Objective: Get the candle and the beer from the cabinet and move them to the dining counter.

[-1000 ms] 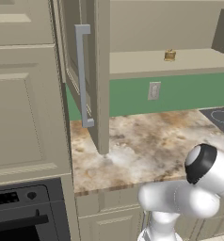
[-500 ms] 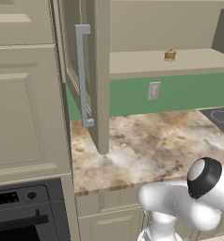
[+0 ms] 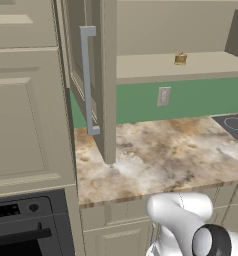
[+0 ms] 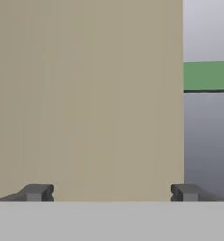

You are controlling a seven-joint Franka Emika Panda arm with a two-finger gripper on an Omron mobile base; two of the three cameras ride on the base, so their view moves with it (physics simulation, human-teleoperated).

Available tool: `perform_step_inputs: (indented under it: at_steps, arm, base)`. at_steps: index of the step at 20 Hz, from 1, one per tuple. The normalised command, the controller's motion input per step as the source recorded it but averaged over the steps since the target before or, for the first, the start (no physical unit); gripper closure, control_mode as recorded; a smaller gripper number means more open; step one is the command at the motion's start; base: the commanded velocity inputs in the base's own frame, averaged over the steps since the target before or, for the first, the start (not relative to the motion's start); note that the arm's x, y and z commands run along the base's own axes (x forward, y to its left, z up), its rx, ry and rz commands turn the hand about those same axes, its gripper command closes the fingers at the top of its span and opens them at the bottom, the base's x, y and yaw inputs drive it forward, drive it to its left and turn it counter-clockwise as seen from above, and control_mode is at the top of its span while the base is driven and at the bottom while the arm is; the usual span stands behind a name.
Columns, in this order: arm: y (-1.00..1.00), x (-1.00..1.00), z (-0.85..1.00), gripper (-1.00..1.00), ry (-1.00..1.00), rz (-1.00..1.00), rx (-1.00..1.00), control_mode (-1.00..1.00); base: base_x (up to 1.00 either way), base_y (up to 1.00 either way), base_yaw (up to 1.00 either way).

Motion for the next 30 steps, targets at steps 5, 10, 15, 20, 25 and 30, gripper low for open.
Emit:
perform_step_inputs:
  at_steps: [5, 10, 15, 20, 25, 30]
  arm:
    - [0.78, -0.15, 0.0, -1.0, 0.14, 0.47, 0.0, -1.0]
    - [0.42, -0.09, 0.01, -1.0, 0.2, 0.55, 0.0, -1.0]
    - [0.45, -0.12, 0.02, -1.0, 0.2, 0.56, 0.0, -1.0]
    - [0.59, -0.21, 0.02, -1.0, 0.15, 0.49, 0.0, -1.0]
    - [0.74, -0.17, 0.17, -1.0, 0.15, 0.33, 0.01, -1.0]
    - [0.82, -0.15, 0.23, -1.0, 0.16, 0.22, 0.02, -1.0]
  base:
    - [0.0, 0.0, 0.0]
    - [0.0, 0.0, 0.0]
    - [0.0, 0.0, 0.0]
    - [0.0, 0.0, 0.0]
    - [0.0, 0.0, 0.0]
    - [0.0, 0.0, 0.0]
